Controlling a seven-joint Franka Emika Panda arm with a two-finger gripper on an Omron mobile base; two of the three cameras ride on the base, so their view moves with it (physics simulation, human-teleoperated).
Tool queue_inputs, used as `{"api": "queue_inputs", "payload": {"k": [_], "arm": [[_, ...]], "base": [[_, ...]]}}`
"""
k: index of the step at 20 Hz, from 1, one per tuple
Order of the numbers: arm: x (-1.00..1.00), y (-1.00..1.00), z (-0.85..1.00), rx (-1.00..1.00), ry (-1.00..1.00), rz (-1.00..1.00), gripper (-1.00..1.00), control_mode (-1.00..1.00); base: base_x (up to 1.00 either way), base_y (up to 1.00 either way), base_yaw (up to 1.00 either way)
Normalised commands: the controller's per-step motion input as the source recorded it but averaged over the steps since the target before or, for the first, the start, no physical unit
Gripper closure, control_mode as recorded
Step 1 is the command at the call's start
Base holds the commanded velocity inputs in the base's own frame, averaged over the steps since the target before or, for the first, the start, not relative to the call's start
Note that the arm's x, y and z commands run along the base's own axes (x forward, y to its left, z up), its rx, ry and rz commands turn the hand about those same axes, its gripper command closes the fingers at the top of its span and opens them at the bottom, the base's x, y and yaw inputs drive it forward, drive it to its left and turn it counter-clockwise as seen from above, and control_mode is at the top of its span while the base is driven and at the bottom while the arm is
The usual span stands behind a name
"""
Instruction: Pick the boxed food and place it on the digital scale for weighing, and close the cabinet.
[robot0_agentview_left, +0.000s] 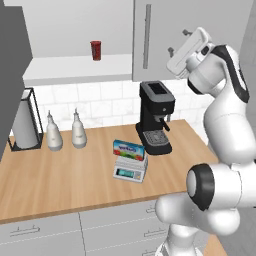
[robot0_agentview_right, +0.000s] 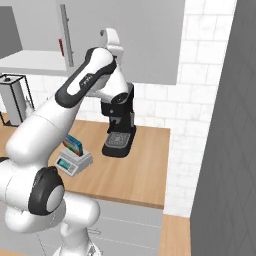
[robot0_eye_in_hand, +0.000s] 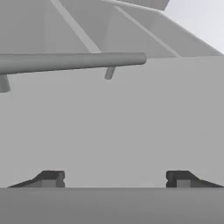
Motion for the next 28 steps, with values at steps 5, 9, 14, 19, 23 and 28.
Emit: {"api": "queue_inputs", "payload": {"k": [5,9,14,19,23,28], "arm": [[0.96,0.06,-0.55,0.00,-0.07,-0.01,-1.00,-1.00],[0.32,-0.01,-0.10,0.00,-0.02,0.00,-1.00,-1.00],[-0.90,0.00,0.18,0.00,-0.05,0.00,-1.00,-1.00],[-1.00,0.40,0.06,0.00,-0.40,0.00,-1.00,-1.00],[-1.00,0.47,0.03,0.11,-0.23,-0.06,-1.00,-1.00],[-0.96,0.66,0.14,0.14,0.09,-0.17,-1.00,-1.00]], "base": [[0.00,0.00,0.00],[0.00,0.00,0.00],[0.00,0.00,0.00],[0.00,0.00,0.00],[0.00,0.00,0.00],[0.00,0.00,0.00]]}}
